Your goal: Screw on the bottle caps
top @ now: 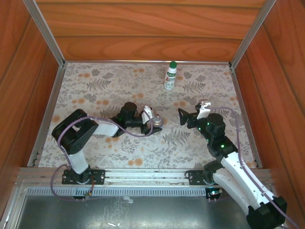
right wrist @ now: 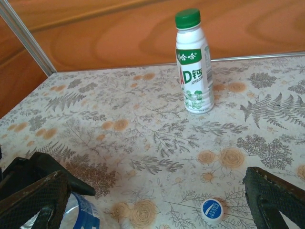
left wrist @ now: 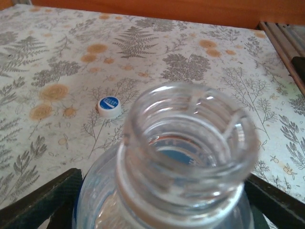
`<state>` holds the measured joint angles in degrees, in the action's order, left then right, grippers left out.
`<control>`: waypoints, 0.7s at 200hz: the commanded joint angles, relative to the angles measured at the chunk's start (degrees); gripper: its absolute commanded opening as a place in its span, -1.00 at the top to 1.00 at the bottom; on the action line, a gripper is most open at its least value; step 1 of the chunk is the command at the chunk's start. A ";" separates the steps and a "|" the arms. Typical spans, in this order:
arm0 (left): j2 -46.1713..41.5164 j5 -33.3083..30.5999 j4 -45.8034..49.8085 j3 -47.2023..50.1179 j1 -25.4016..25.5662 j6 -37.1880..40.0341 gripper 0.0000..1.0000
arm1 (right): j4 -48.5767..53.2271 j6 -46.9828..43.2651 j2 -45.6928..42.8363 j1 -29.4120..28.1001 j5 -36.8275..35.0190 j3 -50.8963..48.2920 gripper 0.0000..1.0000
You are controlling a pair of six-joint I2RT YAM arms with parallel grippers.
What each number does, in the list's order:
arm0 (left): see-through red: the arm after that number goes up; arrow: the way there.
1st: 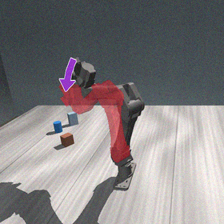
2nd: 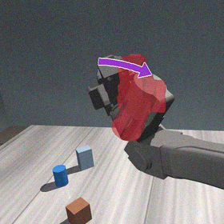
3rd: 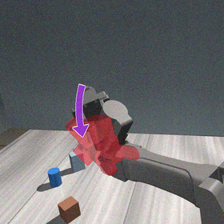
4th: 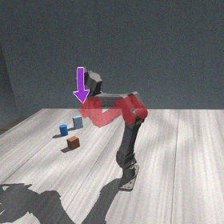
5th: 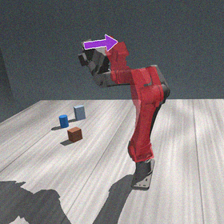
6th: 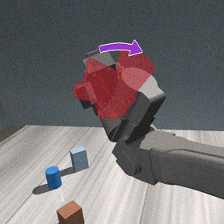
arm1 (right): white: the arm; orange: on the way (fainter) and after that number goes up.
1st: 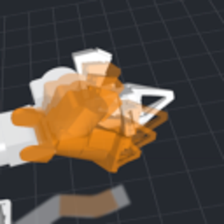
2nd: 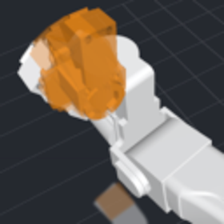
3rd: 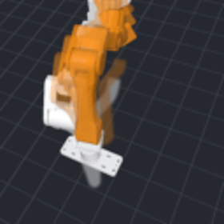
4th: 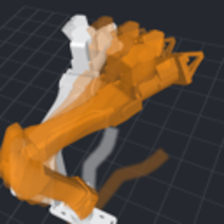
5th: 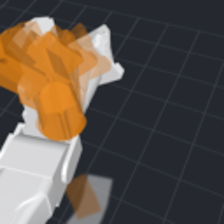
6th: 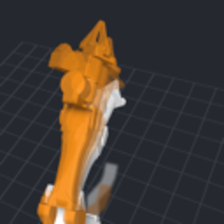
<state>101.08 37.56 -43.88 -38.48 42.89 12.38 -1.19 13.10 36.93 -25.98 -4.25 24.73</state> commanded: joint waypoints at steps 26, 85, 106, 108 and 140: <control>3.78 -2.88 -16.95 4.27 1.49 -4.84 -0.86 | 2.40 0.36 7.75 -0.52 -0.67 3.47 -0.99; 12.03 -3.85 -37.33 8.16 2.07 -6.50 -0.84 | 9.26 3.62 19.95 -0.49 -10.15 9.54 -0.98; 12.25 -4.03 -37.34 7.89 2.18 -6.73 -0.78 | 13.53 4.86 24.58 -0.52 -9.95 12.53 -0.98; 12.35 -4.02 -37.33 7.85 2.15 -6.60 -0.76 | 13.97 4.97 25.14 -0.49 -9.85 12.84 -0.98; 12.48 -3.71 -37.33 7.54 2.13 -5.77 -0.62 | 14.82 7.12 28.52 -0.48 -7.82 14.10 -0.97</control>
<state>113.36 33.17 -77.80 -30.46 44.69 6.42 10.46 17.50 64.12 -25.98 -12.16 37.89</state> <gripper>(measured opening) 0.827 0.985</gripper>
